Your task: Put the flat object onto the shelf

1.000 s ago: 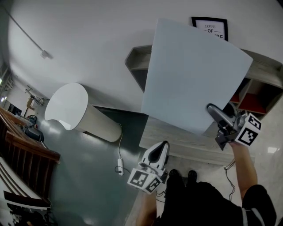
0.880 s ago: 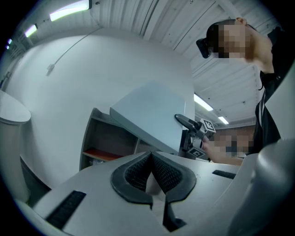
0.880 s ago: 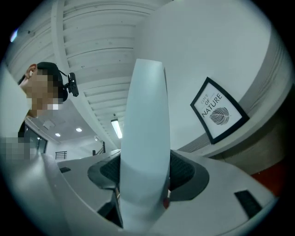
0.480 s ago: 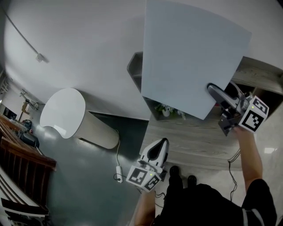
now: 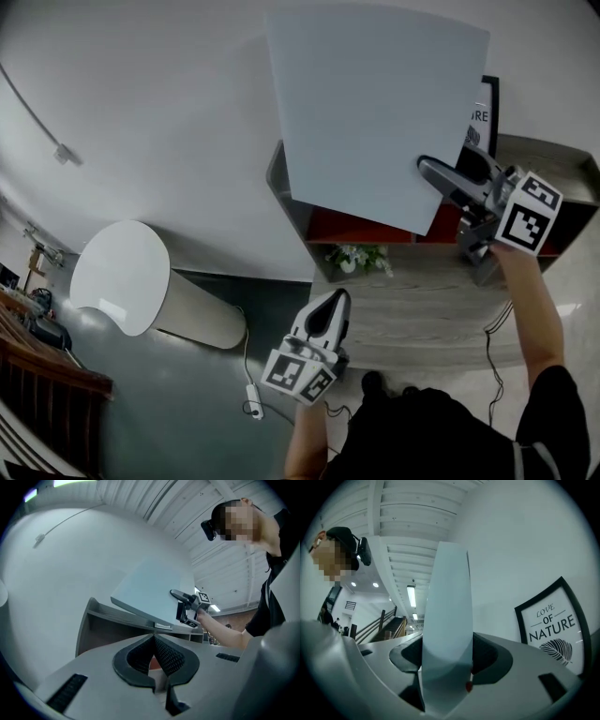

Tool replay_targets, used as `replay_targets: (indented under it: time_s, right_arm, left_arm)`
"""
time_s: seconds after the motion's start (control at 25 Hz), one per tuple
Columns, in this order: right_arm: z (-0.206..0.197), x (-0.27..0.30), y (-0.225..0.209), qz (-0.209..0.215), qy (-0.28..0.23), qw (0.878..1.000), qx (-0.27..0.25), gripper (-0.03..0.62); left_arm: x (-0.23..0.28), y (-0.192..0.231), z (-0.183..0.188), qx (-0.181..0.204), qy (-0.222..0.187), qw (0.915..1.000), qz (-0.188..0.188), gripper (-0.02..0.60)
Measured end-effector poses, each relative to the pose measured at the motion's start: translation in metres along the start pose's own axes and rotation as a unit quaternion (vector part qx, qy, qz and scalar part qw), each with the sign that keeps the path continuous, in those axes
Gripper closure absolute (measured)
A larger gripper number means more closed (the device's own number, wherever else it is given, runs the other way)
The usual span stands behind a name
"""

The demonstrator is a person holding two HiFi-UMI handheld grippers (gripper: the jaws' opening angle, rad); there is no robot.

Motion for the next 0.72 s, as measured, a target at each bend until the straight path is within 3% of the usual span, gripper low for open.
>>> replay_targets:
  time_s: [0.44, 0.72]
  right_arm:
    - [0.013, 0.014, 0.017, -0.015, 0.029, 0.997, -0.065, 0.312]
    - [-0.012, 0.064, -0.014, -0.018, 0.047, 0.996, -0.078, 0.312]
  left_arm:
    - [-0.003, 0.007, 0.000, 0.009, -0.007, 0.9988, -0.048, 0.568]
    - [0.012, 0.060, 0.000, 0.000, 0.002, 0.9979, -0.065, 0.568]
Point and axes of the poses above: the fingertips, and each gripper's own axes: x forward along the fingers, y to its left, z out of its top, the point moved 6 cm from there along -x, backward along the fingers, and after that the axes turned 4 degrees about y, right-handed, at the moved point
